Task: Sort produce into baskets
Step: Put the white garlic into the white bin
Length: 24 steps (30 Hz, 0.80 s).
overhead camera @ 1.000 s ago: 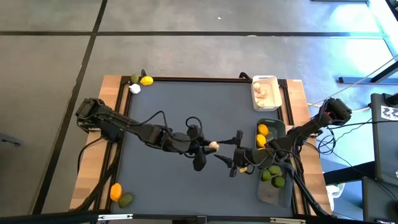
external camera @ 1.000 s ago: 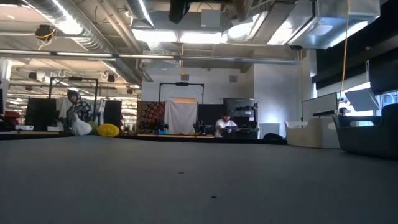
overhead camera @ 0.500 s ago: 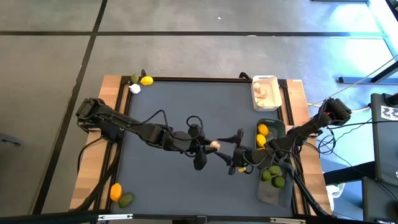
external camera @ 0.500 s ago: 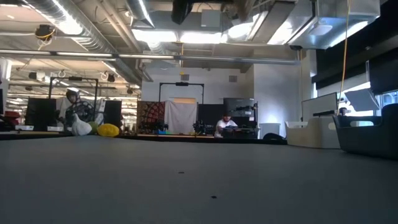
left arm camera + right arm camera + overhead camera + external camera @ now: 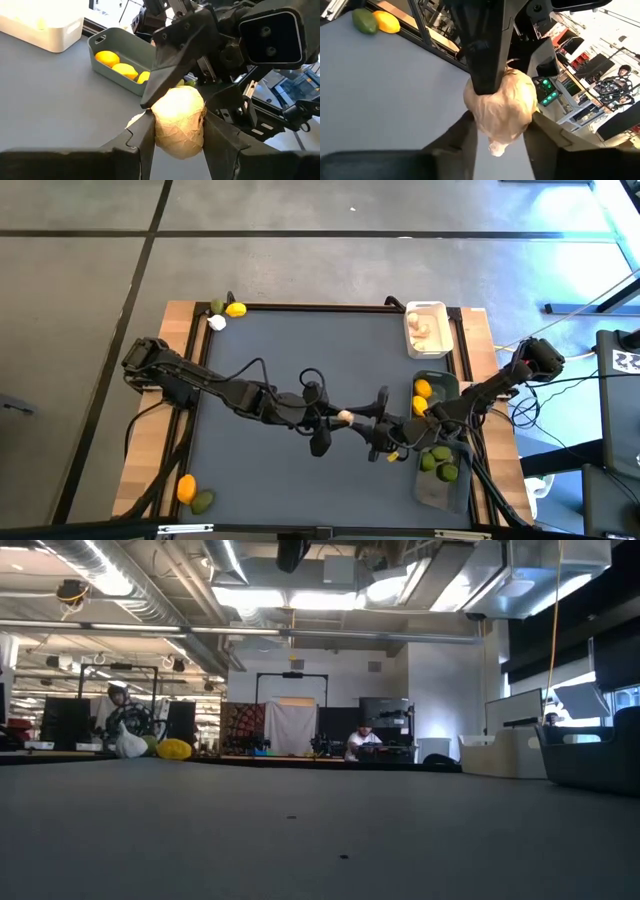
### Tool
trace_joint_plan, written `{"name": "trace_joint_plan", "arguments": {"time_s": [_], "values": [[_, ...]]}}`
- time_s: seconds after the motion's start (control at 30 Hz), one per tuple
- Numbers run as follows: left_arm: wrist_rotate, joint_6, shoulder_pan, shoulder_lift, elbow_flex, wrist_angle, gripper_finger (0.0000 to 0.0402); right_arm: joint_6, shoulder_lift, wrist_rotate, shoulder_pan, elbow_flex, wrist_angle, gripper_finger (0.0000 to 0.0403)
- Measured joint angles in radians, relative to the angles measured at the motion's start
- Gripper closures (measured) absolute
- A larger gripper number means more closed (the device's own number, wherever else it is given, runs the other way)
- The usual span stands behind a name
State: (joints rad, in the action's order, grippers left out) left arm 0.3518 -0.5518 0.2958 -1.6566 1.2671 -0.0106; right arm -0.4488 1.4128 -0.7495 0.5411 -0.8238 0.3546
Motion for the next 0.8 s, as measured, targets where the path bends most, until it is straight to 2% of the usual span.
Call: {"name": "trace_joint_plan", "arguments": {"time_s": [0.13,0.33,0.47,0.7,0.8], "values": [[0.004,0.000,0.000,0.000,0.000,-0.003,0.0250,0.000,0.000,0.010,0.000,0.000,0.000,0.0310],[0.000,0.013,-0.001,0.000,0.000,-0.013,0.0197,0.000,0.000,0.036,0.000,0.000,0.001,0.0309],[0.002,0.029,-0.002,0.022,0.000,-0.046,0.0179,0.001,0.000,0.023,0.000,0.000,0.007,0.0308],[0.022,0.020,-0.002,0.128,0.000,-0.313,0.0175,0.022,-0.001,0.002,0.002,0.000,0.000,0.0307],[0.085,-0.012,0.003,0.151,0.000,-0.464,0.0174,0.032,-0.001,-0.016,0.002,0.000,-0.010,0.0307]]}}
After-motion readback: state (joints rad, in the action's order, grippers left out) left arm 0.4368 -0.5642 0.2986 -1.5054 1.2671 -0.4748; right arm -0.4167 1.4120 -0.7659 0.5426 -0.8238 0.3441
